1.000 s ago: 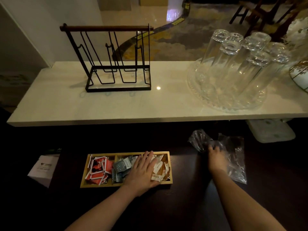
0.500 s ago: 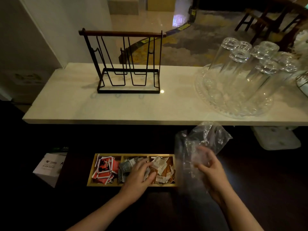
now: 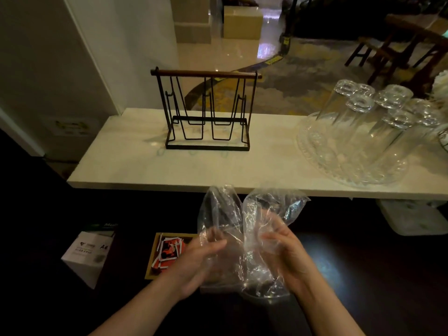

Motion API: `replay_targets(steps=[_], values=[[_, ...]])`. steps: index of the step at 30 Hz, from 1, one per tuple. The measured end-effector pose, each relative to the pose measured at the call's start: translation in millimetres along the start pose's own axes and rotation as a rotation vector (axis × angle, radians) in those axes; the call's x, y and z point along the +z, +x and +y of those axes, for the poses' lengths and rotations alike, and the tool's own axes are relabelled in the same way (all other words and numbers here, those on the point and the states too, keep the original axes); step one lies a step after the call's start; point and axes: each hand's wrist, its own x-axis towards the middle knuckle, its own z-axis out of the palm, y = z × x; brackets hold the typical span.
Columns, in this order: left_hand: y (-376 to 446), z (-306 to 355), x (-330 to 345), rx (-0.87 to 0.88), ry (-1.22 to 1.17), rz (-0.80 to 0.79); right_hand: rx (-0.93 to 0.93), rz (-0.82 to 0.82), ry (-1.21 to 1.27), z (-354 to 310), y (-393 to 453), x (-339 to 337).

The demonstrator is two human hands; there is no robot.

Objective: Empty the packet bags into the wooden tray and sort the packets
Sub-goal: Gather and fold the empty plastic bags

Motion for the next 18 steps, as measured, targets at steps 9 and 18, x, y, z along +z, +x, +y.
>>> replay_targets(steps=[9,18], values=[[-26,59,-63,0.066,-0.022,-0.077,-0.190,0.041,0.080,-24,11,17],[-32,57,-82,0.255,0.426,0.183,-0.134,-0.212,0.085,-24,16,67]])
